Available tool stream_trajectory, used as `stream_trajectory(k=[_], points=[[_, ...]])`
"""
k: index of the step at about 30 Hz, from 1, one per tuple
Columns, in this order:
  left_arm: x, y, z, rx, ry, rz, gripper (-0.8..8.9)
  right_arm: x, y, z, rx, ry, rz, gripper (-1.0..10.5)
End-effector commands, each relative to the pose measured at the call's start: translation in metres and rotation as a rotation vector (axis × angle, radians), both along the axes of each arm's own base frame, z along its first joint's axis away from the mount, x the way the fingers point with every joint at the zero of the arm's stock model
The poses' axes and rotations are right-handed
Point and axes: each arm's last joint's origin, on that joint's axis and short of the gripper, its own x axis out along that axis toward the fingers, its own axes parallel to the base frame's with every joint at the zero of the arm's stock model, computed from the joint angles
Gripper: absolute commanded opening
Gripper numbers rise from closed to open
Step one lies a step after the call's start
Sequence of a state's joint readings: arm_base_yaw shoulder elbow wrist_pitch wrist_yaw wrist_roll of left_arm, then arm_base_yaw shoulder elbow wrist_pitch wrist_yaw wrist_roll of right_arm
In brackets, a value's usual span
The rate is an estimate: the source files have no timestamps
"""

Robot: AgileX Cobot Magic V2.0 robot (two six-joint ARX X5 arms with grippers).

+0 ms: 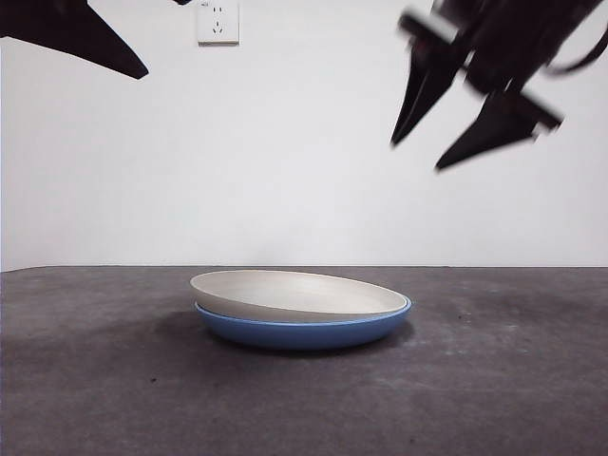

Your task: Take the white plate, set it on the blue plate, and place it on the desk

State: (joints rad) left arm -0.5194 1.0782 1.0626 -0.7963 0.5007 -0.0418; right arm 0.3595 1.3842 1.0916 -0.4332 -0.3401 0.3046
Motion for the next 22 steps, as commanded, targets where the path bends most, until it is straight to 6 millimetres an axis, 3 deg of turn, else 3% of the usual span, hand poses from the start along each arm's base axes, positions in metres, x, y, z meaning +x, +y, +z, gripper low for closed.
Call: stream_trajectory(k=[1, 7, 13, 22], points=[[0.001, -0.002, 0.003, -0.005, -0.016, -0.018, 3.42, -0.020, -0.005, 0.024, -0.036, -0.078, 0.064, 2.9], [0.001, -0.002, 0.003, -0.005, -0.016, -0.018, 3.42, -0.074, -0.023, 0.051, -0.091, -0.089, 0.125, 2.9], [0.001, -0.002, 0.003, -0.005, -0.015, -0.018, 3.42, -0.114, -0.034, 0.056, -0.159, -0.040, 0.208, 2.9], [0.001, -0.002, 0.003, -0.005, -0.011, -0.015, 3.42, -0.140, -0.041, 0.046, -0.166, -0.018, 0.237, 2.9]])
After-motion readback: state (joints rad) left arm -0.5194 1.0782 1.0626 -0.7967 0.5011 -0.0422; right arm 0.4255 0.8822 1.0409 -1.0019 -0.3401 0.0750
